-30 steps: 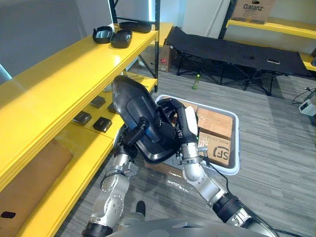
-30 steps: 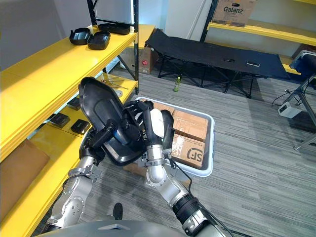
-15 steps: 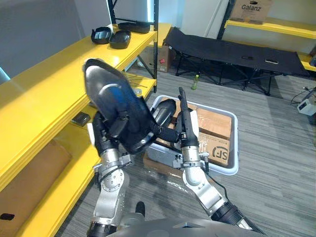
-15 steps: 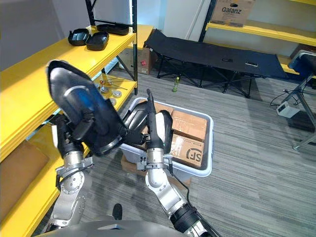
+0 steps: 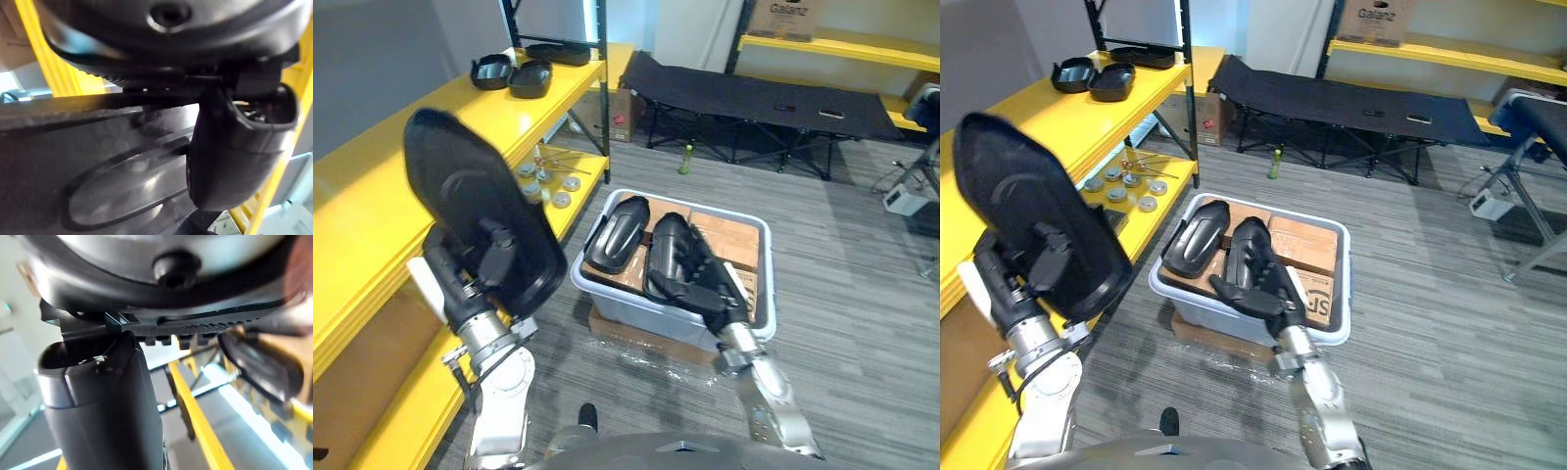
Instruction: Walk over and take three plastic housings, then place them on the shelf
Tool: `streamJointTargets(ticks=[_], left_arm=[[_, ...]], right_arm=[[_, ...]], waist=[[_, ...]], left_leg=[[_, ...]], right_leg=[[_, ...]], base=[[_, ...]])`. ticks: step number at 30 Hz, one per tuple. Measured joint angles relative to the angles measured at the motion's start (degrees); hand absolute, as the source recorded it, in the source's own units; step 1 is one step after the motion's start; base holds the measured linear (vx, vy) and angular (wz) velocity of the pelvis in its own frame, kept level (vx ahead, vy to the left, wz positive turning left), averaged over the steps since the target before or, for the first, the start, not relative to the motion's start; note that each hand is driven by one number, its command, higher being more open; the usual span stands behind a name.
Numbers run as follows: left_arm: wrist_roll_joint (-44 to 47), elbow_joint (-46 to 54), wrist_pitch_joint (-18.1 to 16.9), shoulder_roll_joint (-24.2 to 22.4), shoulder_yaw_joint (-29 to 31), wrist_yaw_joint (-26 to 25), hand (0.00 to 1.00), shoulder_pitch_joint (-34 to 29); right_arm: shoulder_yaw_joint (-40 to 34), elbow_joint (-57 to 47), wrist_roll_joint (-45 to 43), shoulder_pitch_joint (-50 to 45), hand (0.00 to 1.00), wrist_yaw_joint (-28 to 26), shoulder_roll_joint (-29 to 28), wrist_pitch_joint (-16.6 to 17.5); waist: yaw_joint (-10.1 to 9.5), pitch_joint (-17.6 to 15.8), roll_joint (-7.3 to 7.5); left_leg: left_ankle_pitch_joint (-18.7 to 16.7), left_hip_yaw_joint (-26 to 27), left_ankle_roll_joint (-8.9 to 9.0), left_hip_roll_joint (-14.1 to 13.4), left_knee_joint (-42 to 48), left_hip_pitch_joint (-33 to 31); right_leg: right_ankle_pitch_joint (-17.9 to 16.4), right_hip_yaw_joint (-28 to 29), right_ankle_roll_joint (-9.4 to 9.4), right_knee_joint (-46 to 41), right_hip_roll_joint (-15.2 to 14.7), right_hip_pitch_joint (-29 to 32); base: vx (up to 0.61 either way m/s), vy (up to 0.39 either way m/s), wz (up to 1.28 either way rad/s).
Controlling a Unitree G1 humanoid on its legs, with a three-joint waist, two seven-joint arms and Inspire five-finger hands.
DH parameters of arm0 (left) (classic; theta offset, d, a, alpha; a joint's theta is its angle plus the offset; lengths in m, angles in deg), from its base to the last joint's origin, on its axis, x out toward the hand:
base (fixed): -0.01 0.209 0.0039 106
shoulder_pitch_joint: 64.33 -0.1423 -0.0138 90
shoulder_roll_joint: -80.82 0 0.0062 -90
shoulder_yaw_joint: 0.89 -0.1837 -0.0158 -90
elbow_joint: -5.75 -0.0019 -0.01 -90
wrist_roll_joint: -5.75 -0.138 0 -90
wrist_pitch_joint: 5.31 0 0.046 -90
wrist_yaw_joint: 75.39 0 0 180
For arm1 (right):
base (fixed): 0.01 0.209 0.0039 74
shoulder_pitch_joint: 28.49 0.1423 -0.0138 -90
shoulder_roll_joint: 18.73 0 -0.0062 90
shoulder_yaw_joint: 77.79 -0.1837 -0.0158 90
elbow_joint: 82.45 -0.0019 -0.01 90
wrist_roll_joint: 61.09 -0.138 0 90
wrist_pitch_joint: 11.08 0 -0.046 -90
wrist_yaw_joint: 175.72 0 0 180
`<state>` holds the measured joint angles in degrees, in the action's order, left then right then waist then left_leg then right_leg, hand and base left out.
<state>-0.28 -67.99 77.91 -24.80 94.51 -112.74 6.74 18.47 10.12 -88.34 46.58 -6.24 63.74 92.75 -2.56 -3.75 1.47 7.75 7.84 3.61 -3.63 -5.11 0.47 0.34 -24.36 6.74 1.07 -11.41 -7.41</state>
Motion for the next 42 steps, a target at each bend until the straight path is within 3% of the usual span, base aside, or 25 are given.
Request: streamJointTargets(ticks=[4,10,15,21,23,26,31,36,37,39,40,41,42], left_arm=[[7.53,-2.37,-2.85,-0.59,2.49,2.82,0.0,-2.41],[11.28,0.23,-9.17,-2.37,4.46,9.03,0.0,-2.35],[13.3,2.66,-13.66,-3.09,10.3,10.73,0.0,-2.48],[15.67,8.46,-14.81,-5.49,16.51,11.75,0.0,-6.26],[22.27,9.07,-16.58,-6.07,17.58,15.66,0.0,-6.74],[29.88,9.07,-18.29,-6.61,17.94,21.29,0.0,-8.12],[30.36,9.07,-18.2,-6.78,17.31,25.27,0.0,-8.64],[30.25,8.87,-16.59,-5.69,12.01,30.37,0.0,-8.61],[30.27,8.52,-16.38,-5.0,10.07,31.31,0.0,-8.61],[30.26,7.64,-16.2,-3.35,7.86,33.84,0.0,-7.86],[30.27,6.2,-16.19,-2.11,5.84,36.11,0.0,-5.93],[30.4,4.43,-16.1,-1.38,3.38,38.4,0.0,-4.03],[30.46,4.01,-15.93,-1.28,2.15,39.39,0.0,-3.58]], right_arm=[[-4.39,0.1,0.05,-0.3,1.0,2.62,-0.58,0.03],[0.59,0.18,4.71,2.97,1.0,5.22,-3.16,-0.99],[4.74,3.25,7.81,8.99,1.0,7.34,-3.74,-2.06],[4.91,5.82,8.89,12.61,1.0,8.43,-3.71,-3.13],[5.86,6.2,8.9,14.0,1.0,7.89,-3.55,-3.13],[8.0,6.24,8.89,16.13,1.0,6.02,-3.62,-3.11],[10.43,6.27,8.82,16.74,1.0,2.15,-3.68,-3.12],[11.7,6.27,8.82,16.49,1.0,3.22,-2.93,-3.12],[11.81,6.27,8.85,16.48,1.0,3.48,-2.44,-3.12],[10.66,6.08,8.9,15.76,1.0,3.73,-1.44,-3.11],[8.07,5.93,8.9,15.04,1.0,3.7,-0.17,-3.09],[4.73,5.89,8.9,13.9,1.0,3.73,1.01,-3.07],[3.01,5.88,8.89,13.15,1.0,3.82,1.81,-3.05]], waist=[[1.13,-0.18,0.85],[0.65,-0.28,0.78],[-2.88,-0.71,0.09],[-5.71,-0.94,-0.11],[-6.95,-0.97,-0.14],[-7.23,-1.06,0.07],[-8.15,-1.4,0.56],[-7.46,-2.43,0.8],[-7.26,-2.72,0.42],[-5.4,-2.92,0.09],[-4.32,-3.46,-0.53],[-3.55,-4.61,-2.52],[-3.32,-5.06,-3.44]], left_leg=[[-0.31,0.77,0.44,-0.69,0.01,0.15],[-0.26,-0.65,0.5,-1.03,0.05,-0.02],[-0.17,-4.99,0.63,-0.32,0.07,-0.09],[0.34,-9.12,0.68,0.86,0.08,-0.96],[0.59,-9.78,0.57,1.0,0.17,-1.21],[0.6,-9.98,0.7,1.03,0.18,-1.18],[0.4,-10.1,0.55,0.96,0.21,-1.33],[2.0,-15.29,0.63,1.0,0.03,-4.24],[1.89,-14.95,-0.01,0.76,0.01,-5.54],[0.03,-7.13,-4.2,-0.36,0.61,-8.28],[-0.81,0.23,-6.77,-1.74,2.51,-10.52],[-1.02,7.18,-7.18,-3.39,4.41,-11.69],[-1.02,9.75,-7.18,-3.89,5.07,-11.95]], right_leg=[[-0.11,0.8,-0.31,0.09,0.78,0.35],[-0.07,-0.41,-0.37,0.2,1.31,-0.2],[-0.8,-4.7,-0.42,0.26,1.37,-2.8],[-1.96,-9.14,-0.03,0.09,1.16,-4.81],[-1.99,-9.84,-0.03,0.09,1.17,-4.95],[-2.24,-9.91,-0.44,-0.02,1.16,-5.07],[-2.44,-10.05,-0.57,-0.19,1.18,-4.82],[-5.18,-12.66,-0.87,-4.03,1.88,-4.01],[-5.8,-14.3,-0.9,-4.94,2.09,-3.74],[-5.55,-19.69,-0.51,-4.69,2.17,-3.79],[-5.19,-23.3,-0.12,-4.91,2.08,-4.4],[-5.33,-25.46,0.05,-5.59,2.01,-5.54],[-5.82,-26.05,0.4,-6.13,1.75,-5.7]], base=[[0.03,-0.034,-0.12],[0.03,-0.038,0.07],[0.02,-0.034,0.4],[0.0,-0.021,0.43],[0.0,-0.005,0.22],[0.0,0.005,0.03],[-0.02,0.005,-0.01],[-0.04,-0.035,0.56],[-0.09,-0.046,1.01],[-0.09,-0.033,1.44],[-0.05,0.031,1.81],[-0.04,0.056,1.79],[-0.04,0.104,1.35]])
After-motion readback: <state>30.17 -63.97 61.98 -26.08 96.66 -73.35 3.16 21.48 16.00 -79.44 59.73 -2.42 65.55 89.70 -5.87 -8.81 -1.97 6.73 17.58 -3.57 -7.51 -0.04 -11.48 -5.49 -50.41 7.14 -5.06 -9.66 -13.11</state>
